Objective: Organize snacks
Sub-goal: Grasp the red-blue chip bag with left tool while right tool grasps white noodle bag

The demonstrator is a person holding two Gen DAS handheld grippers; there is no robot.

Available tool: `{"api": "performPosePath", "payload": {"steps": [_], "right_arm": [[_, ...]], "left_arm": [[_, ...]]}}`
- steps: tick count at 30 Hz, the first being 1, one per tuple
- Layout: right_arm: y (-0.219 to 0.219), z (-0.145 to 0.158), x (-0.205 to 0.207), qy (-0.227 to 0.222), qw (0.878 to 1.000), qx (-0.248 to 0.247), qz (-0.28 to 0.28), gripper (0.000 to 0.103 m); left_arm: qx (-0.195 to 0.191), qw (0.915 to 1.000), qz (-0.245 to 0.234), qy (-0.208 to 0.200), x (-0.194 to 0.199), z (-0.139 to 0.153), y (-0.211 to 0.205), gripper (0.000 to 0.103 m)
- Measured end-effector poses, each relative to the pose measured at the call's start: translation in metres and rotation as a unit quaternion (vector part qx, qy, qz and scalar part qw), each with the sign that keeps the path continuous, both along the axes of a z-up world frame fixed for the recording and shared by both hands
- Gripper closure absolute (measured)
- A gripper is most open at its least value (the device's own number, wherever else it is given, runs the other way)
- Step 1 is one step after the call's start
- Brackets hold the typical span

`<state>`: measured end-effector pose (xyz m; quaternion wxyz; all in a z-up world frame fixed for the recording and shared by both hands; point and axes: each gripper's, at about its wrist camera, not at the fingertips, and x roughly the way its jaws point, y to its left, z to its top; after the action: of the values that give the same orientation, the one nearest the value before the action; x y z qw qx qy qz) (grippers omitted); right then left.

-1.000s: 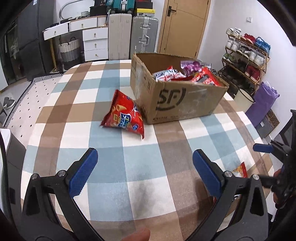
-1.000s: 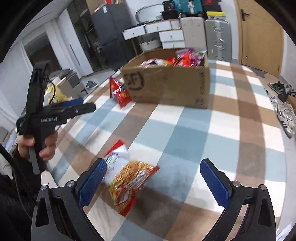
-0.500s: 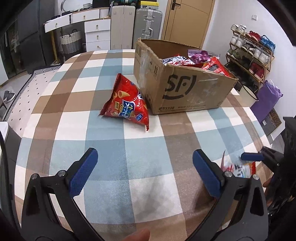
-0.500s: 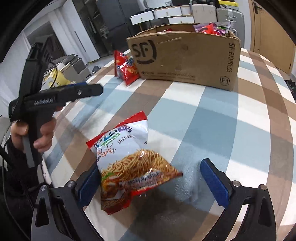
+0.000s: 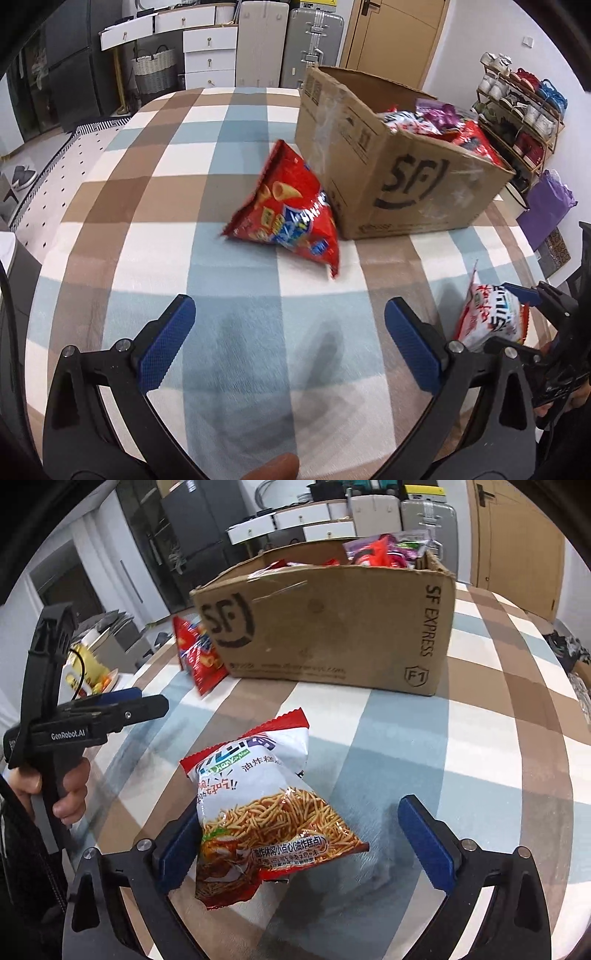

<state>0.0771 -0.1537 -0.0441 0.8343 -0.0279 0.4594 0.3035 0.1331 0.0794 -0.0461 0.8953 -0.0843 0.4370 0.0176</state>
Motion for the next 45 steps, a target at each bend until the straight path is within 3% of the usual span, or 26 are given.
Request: {"api": "performPosePath", "payload": {"steps": [11,23,26,28,35,45], "right_arm": [[0.001,0.003,0.012,-0.004,1.0,0.015,-0.007,0.028],[-0.002,0.004,0.01,-0.004,1.0,0.024,-0.012,0.029],[-0.003,0.004,0.008,-0.005,1.0,0.027,-0.015,0.03],[-0.003,0.003,0.007,-0.004,1.0,0.027,-0.015,0.03],[0.0,0.007,0.006,-0.012,1.0,0.023,-0.013,0.031],[-0.002,0.01,0.002,-0.017,0.999,0.043,-0.008,0.039]], "left_arm": [[-0.003,1.0,0.001,0.0,0.05,-0.002,0.013,0.001],[0.015,0.9996,-0.007,0.023,0.087,-0.016,0.017,0.001],[0.007,0.9996,-0.013,0.022,0.088,-0.018,0.017,0.01],[-0.003,0.9993,-0.028,0.025,0.087,-0.02,0.016,0.025],[-0.007,0.9994,-0.031,0.013,0.08,-0.019,0.017,0.036],[-0.019,0.9991,-0.036,-0.007,0.042,-0.016,0.01,0.04]]}}
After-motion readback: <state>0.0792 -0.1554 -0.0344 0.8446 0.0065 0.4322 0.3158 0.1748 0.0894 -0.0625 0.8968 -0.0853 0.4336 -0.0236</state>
